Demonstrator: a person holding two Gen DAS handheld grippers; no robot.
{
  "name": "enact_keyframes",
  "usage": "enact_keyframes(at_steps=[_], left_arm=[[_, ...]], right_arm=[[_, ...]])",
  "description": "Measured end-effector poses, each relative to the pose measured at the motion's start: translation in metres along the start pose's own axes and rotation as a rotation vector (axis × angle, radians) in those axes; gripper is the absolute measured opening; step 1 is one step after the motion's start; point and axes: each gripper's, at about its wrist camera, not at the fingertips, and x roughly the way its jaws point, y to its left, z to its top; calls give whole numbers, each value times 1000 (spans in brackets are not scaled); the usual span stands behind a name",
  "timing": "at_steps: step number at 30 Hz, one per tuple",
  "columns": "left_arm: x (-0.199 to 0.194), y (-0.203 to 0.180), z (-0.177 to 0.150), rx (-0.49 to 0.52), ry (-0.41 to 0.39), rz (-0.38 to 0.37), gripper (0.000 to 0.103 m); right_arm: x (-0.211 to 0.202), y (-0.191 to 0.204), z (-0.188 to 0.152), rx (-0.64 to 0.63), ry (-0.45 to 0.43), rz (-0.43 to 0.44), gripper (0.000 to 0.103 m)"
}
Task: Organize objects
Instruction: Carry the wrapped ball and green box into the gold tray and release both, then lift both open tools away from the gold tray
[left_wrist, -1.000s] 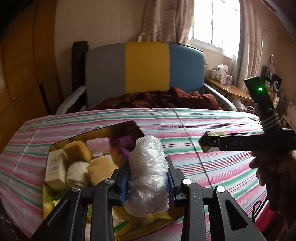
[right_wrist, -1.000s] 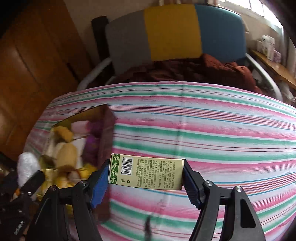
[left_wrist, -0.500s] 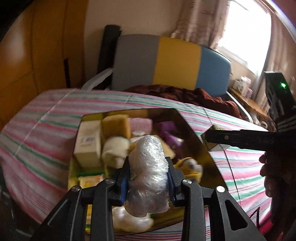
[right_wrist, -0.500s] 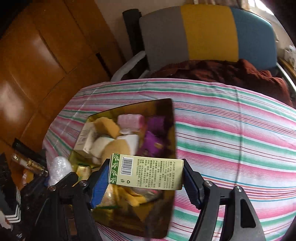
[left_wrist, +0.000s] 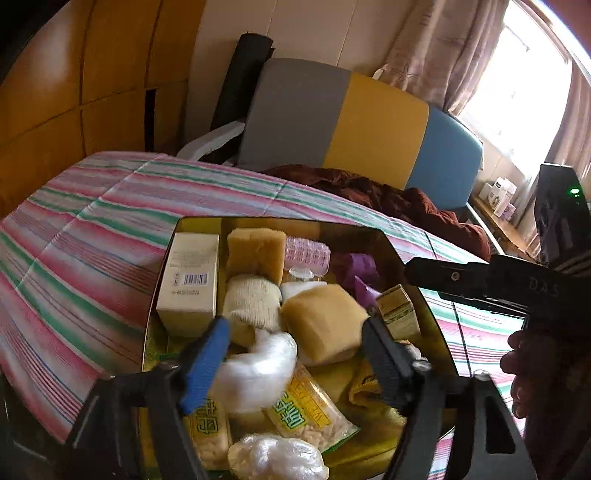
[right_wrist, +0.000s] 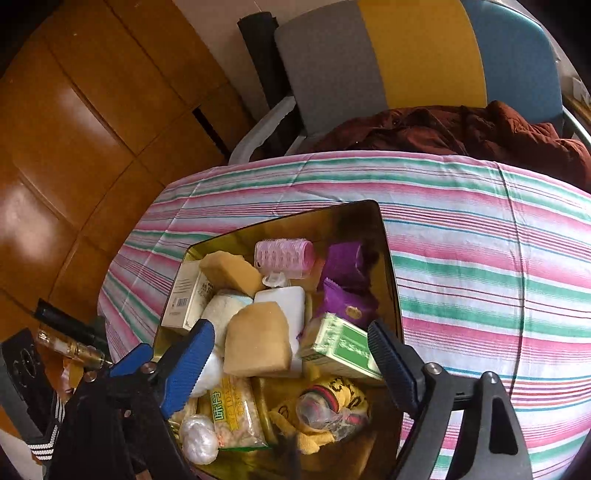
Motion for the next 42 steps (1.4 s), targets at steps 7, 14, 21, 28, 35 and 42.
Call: enact_keyframes(at_steps=[7,14,21,28,35,42], left_arm=[[-19,4,-3,26,-53,104,89],[-45,4,-10,28,-113,154,103],[-66,-4,-24,33,-132,184,103],[-65,-12,-36,44,-110,236,103],[-64,-13,-43,49,-104,240,103],[-69,-13,-44,55,-136,238,103]], right_arm=[[-13,6,-18,-67,-40,-105,87],[-33,22,-49,-186,-121,-268,87],[-49,27,-84,-202,-199,-392,87],[-53,18,-97,-173,-207,-423,87],[-54,21,-96,-175,-225,-421,87],[-50,26,-95,-190,-222,-411,87]])
